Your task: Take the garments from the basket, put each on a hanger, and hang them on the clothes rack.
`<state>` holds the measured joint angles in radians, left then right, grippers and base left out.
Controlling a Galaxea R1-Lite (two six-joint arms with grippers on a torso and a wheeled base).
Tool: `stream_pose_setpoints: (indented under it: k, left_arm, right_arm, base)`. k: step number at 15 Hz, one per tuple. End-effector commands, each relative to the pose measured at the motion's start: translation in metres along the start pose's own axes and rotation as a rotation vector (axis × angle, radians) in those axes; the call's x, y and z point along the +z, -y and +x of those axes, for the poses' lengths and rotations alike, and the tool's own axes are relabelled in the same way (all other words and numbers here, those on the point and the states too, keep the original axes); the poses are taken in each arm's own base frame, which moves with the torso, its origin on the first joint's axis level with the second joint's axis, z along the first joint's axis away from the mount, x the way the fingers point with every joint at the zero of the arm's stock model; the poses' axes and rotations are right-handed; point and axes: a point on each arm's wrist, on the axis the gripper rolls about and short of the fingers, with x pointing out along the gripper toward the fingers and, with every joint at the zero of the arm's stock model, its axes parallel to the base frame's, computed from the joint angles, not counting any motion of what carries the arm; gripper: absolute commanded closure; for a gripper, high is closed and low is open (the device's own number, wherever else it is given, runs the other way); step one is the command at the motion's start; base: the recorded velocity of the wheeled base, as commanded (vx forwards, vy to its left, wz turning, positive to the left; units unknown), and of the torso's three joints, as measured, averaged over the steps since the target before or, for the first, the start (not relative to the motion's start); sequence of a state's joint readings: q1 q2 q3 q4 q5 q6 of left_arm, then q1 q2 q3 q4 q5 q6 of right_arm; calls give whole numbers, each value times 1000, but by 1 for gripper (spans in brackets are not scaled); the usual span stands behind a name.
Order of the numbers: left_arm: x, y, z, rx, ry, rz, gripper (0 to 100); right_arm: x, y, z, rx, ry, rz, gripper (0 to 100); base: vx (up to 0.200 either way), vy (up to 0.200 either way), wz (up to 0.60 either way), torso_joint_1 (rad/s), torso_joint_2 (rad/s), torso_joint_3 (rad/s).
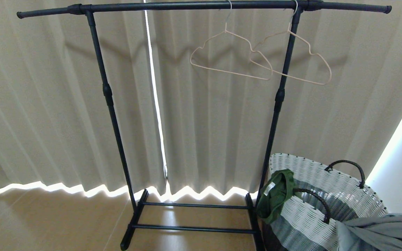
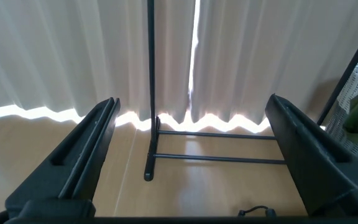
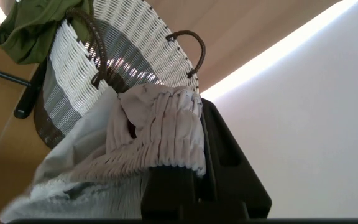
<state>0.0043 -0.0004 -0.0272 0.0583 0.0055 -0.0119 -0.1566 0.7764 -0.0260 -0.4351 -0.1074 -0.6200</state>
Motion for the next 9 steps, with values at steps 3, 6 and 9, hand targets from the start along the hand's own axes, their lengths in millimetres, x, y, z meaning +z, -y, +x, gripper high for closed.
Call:
stream_pose_setpoints:
  k: [3, 6, 9]
  left_arm:
    - [0, 0, 0, 1, -2, 0, 0]
    - [0, 0, 0, 1, -2, 0, 0]
    - [0, 0, 0, 1, -2, 0, 0]
  right_arm:
    - [0, 0, -1, -5, 5, 4, 100]
    - [1, 1, -2, -10, 12, 5, 100]
    - [0, 1, -3, -14, 17, 6, 100]
  base:
    - [0, 0, 0, 0, 0, 0]
    - [0, 0, 0, 0, 0, 0]
    - [0, 0, 0, 0, 0, 0]
